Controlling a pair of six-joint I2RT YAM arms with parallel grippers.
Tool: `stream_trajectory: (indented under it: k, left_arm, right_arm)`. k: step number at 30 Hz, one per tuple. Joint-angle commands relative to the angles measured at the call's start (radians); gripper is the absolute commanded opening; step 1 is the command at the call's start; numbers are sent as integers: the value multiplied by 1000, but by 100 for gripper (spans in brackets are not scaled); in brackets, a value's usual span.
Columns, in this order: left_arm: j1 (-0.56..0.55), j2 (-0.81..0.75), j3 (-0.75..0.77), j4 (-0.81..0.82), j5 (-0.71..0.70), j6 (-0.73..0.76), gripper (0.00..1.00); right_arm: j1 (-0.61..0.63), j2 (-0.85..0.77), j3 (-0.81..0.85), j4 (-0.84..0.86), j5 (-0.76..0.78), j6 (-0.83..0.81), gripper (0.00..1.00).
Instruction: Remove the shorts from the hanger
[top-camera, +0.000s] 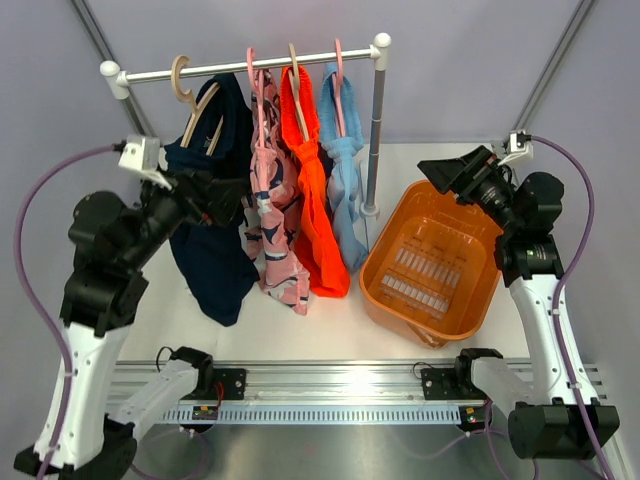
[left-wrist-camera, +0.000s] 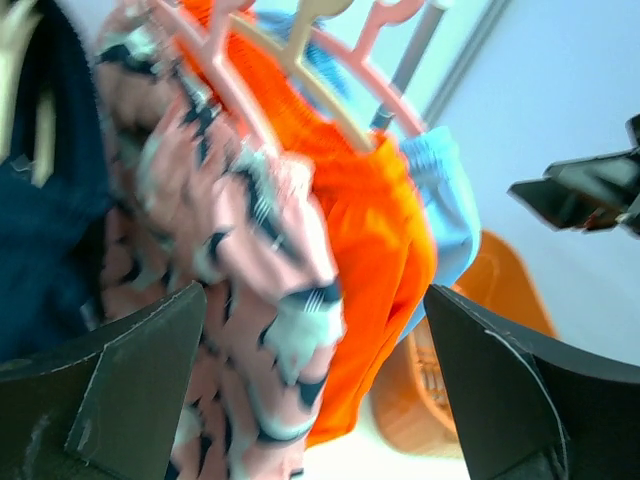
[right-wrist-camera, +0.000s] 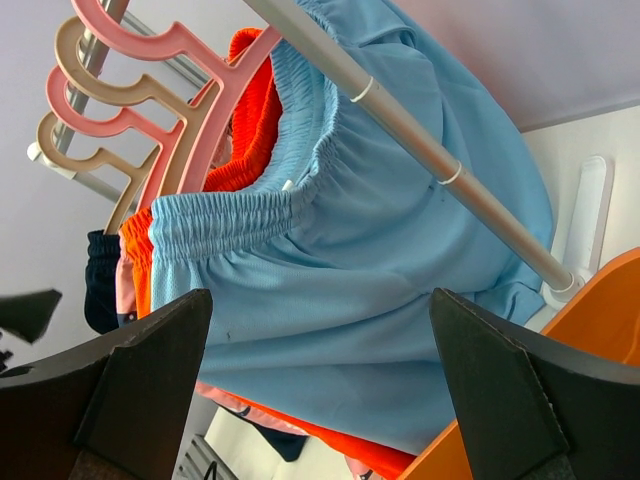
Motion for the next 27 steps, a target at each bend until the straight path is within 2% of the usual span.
stream_trajectory:
  k: [1, 4, 5, 7, 8, 11, 13, 17, 19, 20, 27]
  left_arm:
    - [-59, 142, 138, 159, 53, -36, 95]
    - [-223, 298, 299, 144, -79, 41, 95]
    - [-321, 337, 343, 138, -160, 67, 95]
    - [-402, 414, 459, 140, -239, 137, 96]
    - [-448, 499, 500, 133, -298, 160, 96]
    - [-501, 650, 710, 70, -374, 177, 96]
    - [-522, 776, 809, 56, -499, 217, 96]
    - [-535, 921, 902, 127, -676, 255, 95]
    - [-536, 1004, 960, 110, -722, 260, 93]
    - [-539, 1024, 980, 102, -775, 260, 93]
    - [-541, 1089, 950, 191, -892, 291, 89]
  right_arm:
    - [4, -35, 29, -49, -27, -43, 99]
    - [2, -56, 26, -84, -15, -64, 99]
    - [2, -67, 26, -95, -13, -75, 99]
    - [2, -78, 35, -126, -6, -86, 99]
    - [4, -87, 35, -133, -1, -91, 100]
    - [4, -101, 36, -163, -1, -100, 99]
    - [2, -112, 41, -193, 8, -112, 99]
    - [4, -151, 52, -255, 27, -141, 99]
    - [2, -165, 62, -303, 40, -163, 99]
    - [2, -177, 65, -319, 50, -184, 99]
    - [4, -202, 70, -356, 85, -201, 100]
